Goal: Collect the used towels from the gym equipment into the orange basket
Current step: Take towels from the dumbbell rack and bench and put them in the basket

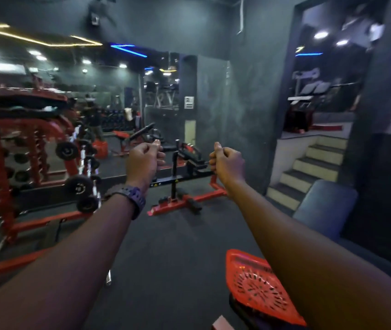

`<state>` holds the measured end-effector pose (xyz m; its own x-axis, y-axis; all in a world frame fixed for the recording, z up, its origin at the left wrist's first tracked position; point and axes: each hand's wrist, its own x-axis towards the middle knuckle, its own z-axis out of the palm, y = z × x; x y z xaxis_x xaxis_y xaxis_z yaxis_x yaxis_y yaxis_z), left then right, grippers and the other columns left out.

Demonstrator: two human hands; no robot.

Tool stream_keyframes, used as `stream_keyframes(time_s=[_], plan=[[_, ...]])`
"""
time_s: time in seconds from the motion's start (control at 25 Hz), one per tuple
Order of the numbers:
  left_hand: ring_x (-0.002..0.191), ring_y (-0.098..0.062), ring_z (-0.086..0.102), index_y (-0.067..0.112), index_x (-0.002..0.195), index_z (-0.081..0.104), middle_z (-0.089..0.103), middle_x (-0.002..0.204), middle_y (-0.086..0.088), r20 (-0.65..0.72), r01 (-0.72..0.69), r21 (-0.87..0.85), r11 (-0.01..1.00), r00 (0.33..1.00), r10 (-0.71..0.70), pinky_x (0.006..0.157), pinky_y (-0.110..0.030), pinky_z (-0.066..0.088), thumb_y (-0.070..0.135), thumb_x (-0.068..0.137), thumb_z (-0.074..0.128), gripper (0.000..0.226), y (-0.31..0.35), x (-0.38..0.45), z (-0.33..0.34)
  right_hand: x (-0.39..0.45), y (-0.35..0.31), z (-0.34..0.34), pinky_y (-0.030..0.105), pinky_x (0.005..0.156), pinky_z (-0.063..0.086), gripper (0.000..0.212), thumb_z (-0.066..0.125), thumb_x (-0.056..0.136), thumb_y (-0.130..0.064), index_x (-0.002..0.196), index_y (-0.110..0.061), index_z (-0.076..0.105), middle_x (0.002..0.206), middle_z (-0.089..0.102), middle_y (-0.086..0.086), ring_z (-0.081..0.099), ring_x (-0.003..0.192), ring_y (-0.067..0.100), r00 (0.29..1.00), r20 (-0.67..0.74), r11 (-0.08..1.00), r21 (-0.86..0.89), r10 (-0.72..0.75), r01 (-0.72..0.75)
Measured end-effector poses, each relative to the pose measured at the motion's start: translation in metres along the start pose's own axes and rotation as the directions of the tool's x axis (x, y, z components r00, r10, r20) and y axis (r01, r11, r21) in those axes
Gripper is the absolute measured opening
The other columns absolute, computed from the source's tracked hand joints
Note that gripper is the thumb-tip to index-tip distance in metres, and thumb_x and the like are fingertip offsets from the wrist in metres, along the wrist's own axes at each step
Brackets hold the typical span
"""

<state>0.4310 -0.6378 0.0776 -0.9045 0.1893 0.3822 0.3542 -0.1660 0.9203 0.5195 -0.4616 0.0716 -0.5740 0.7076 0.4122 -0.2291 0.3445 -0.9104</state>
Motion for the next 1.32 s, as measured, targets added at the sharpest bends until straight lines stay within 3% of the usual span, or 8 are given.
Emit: stream_keyframes(time_s=[0.2,0.36,0.52,0.68,1.0,1.08,1.2,1.32], plan=[[0.051,-0.012,0.057,0.011,0.082,0.062,0.063,0.073,-0.006,0.216,-0.006,-0.144,0.99,0.976,0.037,0.049,-0.024,0.046,0.028,0.101,0.054,0.026,0.039,-0.052,0.048,-0.055,-0.041,-0.066,0.021,0.053,0.05,0.041,0.053,0.104,-0.032,0.069,-0.013,0.063,0.062,0.062,0.003,0.06,0.048,0.006,0.984,-0.175,0.998,-0.063,-0.023,0.012],[0.058,-0.018,0.058,0.012,0.078,0.062,0.065,0.077,-0.009,0.45,0.06,-0.192,0.98,0.892,0.033,0.052,-0.026,0.044,0.031,0.1,0.056,0.029,0.068,-0.124,0.117,-0.124,-0.068,-0.172,0.035,0.065,0.051,0.042,0.051,0.104,-0.033,0.068,-0.014,0.064,0.066,0.065,0.005,0.059,0.057,0.016,0.918,-0.395,0.98,-0.19,-0.02,-0.06],[0.054,-0.015,0.052,0.013,0.078,0.061,0.061,0.069,-0.004,0.651,0.162,-0.287,0.944,0.756,0.068,0.046,-0.021,0.039,0.03,0.101,0.055,0.029,0.104,-0.219,0.185,-0.209,-0.102,-0.285,0.022,0.057,0.054,0.042,0.053,0.103,-0.036,0.074,-0.011,0.069,0.067,0.068,0.002,0.061,0.054,0.01,0.782,-0.617,0.94,-0.309,-0.085,-0.142],[0.061,-0.016,0.061,0.016,0.079,0.064,0.067,0.075,-0.003,0.789,0.202,-0.32,0.926,0.598,0.142,0.052,-0.023,0.046,0.037,0.1,0.055,0.03,0.151,-0.352,0.23,-0.333,-0.138,-0.397,0.021,0.063,0.056,0.042,0.053,0.102,-0.039,0.074,-0.014,0.071,0.065,0.069,-0.004,0.062,0.051,-0.001,0.59,-0.786,0.889,-0.389,-0.182,-0.243],[0.076,-0.017,0.065,0.014,0.089,0.067,0.069,0.086,-0.004,0.941,0.368,-0.299,0.88,0.269,0.207,0.067,-0.032,0.052,0.044,0.101,0.049,0.037,0.215,-0.61,0.215,-0.597,-0.194,-0.532,0.047,0.074,0.059,0.047,0.054,0.098,-0.043,0.06,-0.018,0.067,0.053,0.067,-0.003,0.069,0.059,0.021,0.167,-0.953,0.837,-0.302,-0.253,-0.457],[0.079,-0.017,0.065,0.015,0.091,0.066,0.069,0.088,-0.003,0.949,0.382,-0.296,0.876,0.225,0.222,0.072,-0.036,0.053,0.045,0.101,0.047,0.037,0.228,-0.654,0.201,-0.645,-0.205,-0.54,0.049,0.074,0.058,0.048,0.053,0.095,-0.047,0.059,-0.018,0.067,0.053,0.067,-0.003,0.07,0.061,0.023,0.118,-0.955,0.831,-0.295,-0.272,-0.472],[0.08,-0.017,0.064,0.015,0.094,0.066,0.068,0.089,-0.001,0.949,0.376,-0.301,0.877,0.209,0.236,0.078,-0.039,0.055,0.046,0.102,0.046,0.038,0.243,-0.696,0.188,-0.688,-0.221,-0.542,0.04,0.063,0.055,0.048,0.054,0.094,-0.049,0.061,-0.017,0.068,0.052,0.067,-0.004,0.065,0.051,0.014,0.103,-0.954,0.839,-0.297,-0.282,-0.456],[0.08,-0.017,0.065,0.014,0.094,0.066,0.068,0.09,-0.002,0.953,0.387,-0.298,0.872,0.179,0.246,0.085,-0.045,0.055,0.046,0.101,0.046,0.039,0.261,-0.727,0.184,-0.724,-0.243,-0.545,0.045,0.069,0.059,0.047,0.055,0.097,-0.045,0.063,-0.016,0.068,0.055,0.068,-0.001,0.068,0.057,0.019,0.079,-0.952,0.833,-0.299,-0.297,-0.465]])
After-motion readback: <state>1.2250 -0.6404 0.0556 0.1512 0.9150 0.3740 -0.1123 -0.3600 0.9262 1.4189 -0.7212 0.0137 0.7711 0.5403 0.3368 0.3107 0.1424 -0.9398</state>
